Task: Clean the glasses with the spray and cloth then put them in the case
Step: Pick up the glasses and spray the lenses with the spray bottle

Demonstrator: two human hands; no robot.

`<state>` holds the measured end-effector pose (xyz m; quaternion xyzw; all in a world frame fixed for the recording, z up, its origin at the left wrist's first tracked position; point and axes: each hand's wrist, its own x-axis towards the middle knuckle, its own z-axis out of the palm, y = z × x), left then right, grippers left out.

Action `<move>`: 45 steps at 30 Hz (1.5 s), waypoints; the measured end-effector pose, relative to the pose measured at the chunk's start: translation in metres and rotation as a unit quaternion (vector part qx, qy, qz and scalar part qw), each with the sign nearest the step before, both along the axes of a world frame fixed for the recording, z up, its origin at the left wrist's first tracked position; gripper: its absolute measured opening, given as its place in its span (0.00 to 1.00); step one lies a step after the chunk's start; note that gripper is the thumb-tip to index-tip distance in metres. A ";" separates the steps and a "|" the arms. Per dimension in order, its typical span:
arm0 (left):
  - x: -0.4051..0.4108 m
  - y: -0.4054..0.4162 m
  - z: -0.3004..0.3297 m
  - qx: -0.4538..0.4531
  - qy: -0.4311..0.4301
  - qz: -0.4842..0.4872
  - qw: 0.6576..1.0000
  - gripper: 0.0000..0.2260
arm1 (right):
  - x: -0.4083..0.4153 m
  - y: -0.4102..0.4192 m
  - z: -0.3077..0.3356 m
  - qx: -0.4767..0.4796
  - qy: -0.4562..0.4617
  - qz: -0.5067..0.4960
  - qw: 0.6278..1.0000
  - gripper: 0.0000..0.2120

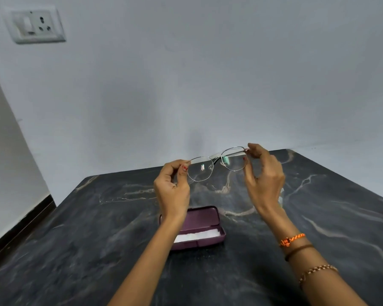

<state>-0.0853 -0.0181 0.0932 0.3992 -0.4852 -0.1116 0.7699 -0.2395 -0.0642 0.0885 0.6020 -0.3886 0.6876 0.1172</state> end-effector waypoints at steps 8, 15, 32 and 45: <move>-0.010 -0.024 -0.006 0.023 -0.008 0.016 1.000 0.13 | -0.031 -0.010 -0.038 0.035 -0.051 -0.114 0.992 0.15; -0.012 -0.044 -0.015 0.045 0.038 0.025 0.998 0.11 | -0.039 -0.024 -0.062 0.094 0.087 -0.075 0.989 0.26; -0.042 -0.060 -0.042 0.085 -0.010 0.036 0.996 0.06 | -0.033 -0.026 -0.060 0.141 0.024 -0.016 0.990 0.34; -0.046 -0.052 -0.036 0.087 0.016 0.056 0.994 0.05 | -0.013 -0.010 -0.046 0.105 0.094 0.012 0.990 0.28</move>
